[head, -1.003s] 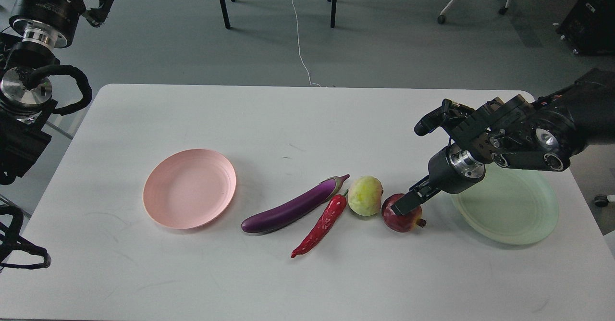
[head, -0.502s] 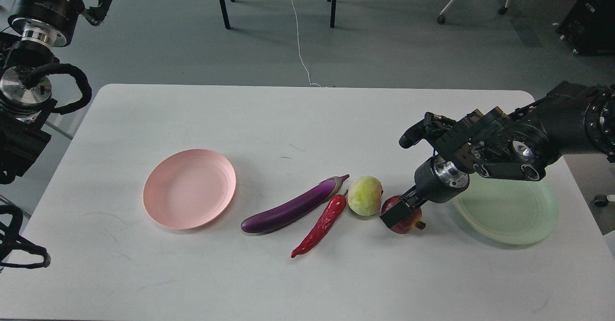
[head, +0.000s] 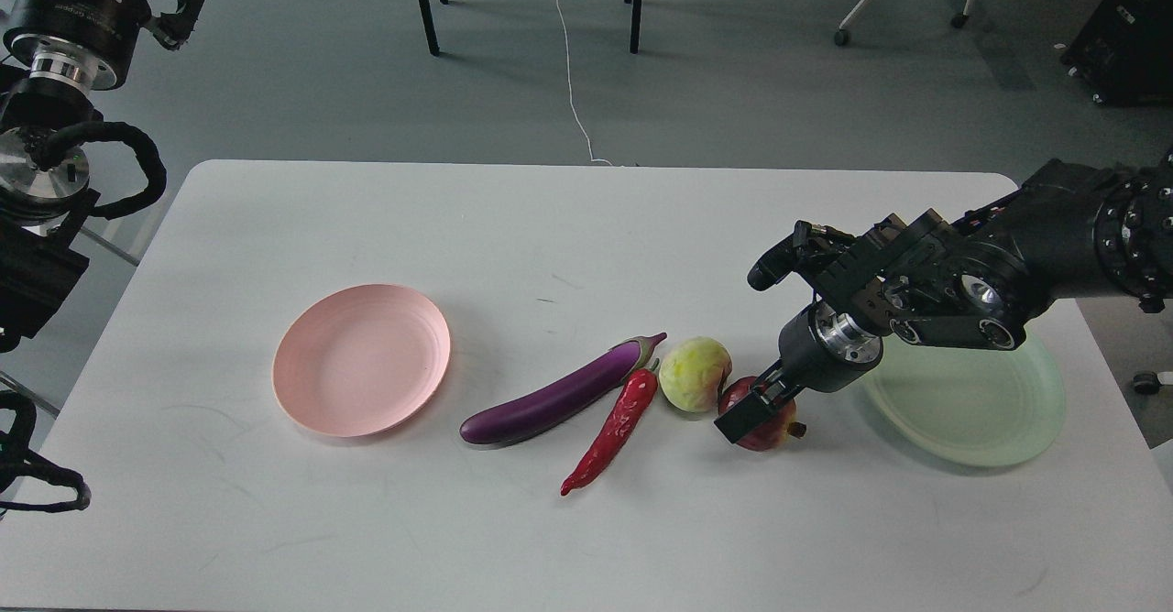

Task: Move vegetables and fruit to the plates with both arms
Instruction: 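Reach the right gripper down and grasp the red apple, then carry the red apple onto the pale green plate and release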

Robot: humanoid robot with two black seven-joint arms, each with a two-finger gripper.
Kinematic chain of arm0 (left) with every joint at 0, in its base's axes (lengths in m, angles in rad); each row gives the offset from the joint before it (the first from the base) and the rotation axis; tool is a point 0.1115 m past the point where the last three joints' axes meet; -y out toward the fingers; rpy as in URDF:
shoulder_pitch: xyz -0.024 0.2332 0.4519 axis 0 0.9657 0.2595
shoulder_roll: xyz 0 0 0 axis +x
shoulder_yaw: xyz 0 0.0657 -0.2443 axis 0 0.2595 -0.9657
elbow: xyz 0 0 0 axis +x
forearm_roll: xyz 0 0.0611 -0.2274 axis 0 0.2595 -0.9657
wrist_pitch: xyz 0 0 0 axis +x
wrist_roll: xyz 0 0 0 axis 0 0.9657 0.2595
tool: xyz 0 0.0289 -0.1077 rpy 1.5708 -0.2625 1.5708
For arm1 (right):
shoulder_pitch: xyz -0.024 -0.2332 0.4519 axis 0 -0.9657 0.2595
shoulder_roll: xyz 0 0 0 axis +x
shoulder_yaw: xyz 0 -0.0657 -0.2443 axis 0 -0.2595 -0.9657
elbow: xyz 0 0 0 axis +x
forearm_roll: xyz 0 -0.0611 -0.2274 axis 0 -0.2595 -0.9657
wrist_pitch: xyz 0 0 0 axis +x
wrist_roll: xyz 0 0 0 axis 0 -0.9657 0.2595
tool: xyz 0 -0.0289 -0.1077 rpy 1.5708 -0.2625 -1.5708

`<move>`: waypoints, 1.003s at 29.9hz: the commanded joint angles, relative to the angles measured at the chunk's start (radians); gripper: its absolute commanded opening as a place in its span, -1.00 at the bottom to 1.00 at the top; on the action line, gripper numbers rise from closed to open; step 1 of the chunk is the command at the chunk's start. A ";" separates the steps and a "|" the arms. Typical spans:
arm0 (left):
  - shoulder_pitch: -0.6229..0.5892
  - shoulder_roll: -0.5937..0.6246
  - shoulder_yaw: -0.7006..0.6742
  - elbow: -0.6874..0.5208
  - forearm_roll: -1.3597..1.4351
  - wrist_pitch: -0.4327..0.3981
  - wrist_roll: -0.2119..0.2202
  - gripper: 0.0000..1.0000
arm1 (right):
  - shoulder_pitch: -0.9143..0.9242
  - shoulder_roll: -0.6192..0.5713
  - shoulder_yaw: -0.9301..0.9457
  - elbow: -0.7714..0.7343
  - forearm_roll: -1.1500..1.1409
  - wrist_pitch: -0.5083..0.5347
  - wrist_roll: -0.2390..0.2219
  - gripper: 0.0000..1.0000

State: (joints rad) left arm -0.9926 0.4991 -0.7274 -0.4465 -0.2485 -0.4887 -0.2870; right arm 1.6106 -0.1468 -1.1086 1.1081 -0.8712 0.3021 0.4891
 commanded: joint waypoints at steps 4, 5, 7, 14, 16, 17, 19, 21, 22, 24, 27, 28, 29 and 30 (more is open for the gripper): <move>0.002 0.012 0.000 0.002 0.000 0.000 0.000 0.96 | 0.020 -0.007 -0.002 0.009 -0.014 0.003 0.000 0.46; 0.002 0.012 0.000 0.002 0.000 0.000 0.000 0.96 | 0.020 -0.007 -0.002 0.009 -0.014 0.003 0.000 0.54; 0.002 0.012 0.000 0.000 0.000 0.000 0.000 0.96 | 0.020 -0.008 0.001 0.009 -0.009 0.002 0.000 0.62; 0.002 0.015 0.000 0.003 0.000 0.000 0.000 0.96 | 0.037 -0.016 0.000 0.012 -0.005 0.002 0.000 0.79; 0.002 0.015 0.000 0.003 0.000 0.000 0.000 0.96 | 0.037 -0.017 0.000 0.010 -0.006 0.002 0.000 0.80; 0.002 0.016 0.000 0.005 0.000 0.000 0.000 0.96 | 0.037 -0.017 0.000 0.010 -0.006 0.002 0.000 0.81; 0.002 0.016 0.000 0.005 0.000 0.000 0.000 0.96 | 0.037 -0.017 0.000 0.010 -0.006 0.002 0.000 0.82; 0.003 0.021 0.000 0.005 0.000 0.000 0.000 0.96 | 0.037 -0.016 0.000 0.010 -0.006 0.002 0.000 0.82; 0.003 0.021 0.000 0.005 0.000 0.000 0.000 0.96 | 0.037 -0.016 0.000 0.010 -0.005 0.002 0.000 0.84; 0.003 0.022 0.000 0.006 0.000 0.000 0.000 0.96 | 0.035 -0.014 0.000 0.010 -0.003 0.002 0.000 0.85; 0.005 0.022 0.000 0.006 0.000 0.000 0.000 0.96 | 0.029 -0.013 0.000 0.009 -0.002 0.002 0.000 0.84; 0.005 0.022 0.000 0.006 0.000 0.000 0.000 0.96 | 0.028 -0.011 0.000 0.009 0.000 0.003 0.000 0.83; 0.005 0.024 0.000 0.008 0.000 0.000 0.000 0.96 | 0.026 -0.011 0.000 0.009 0.000 0.003 0.000 0.82; 0.005 0.024 0.000 0.006 0.000 0.000 0.000 0.96 | 0.022 -0.010 0.000 0.009 0.001 0.003 0.000 0.81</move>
State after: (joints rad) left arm -0.9881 0.5216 -0.7271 -0.4401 -0.2485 -0.4887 -0.2869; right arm 1.6402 -0.1590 -1.1091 1.1175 -0.8724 0.3038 0.4887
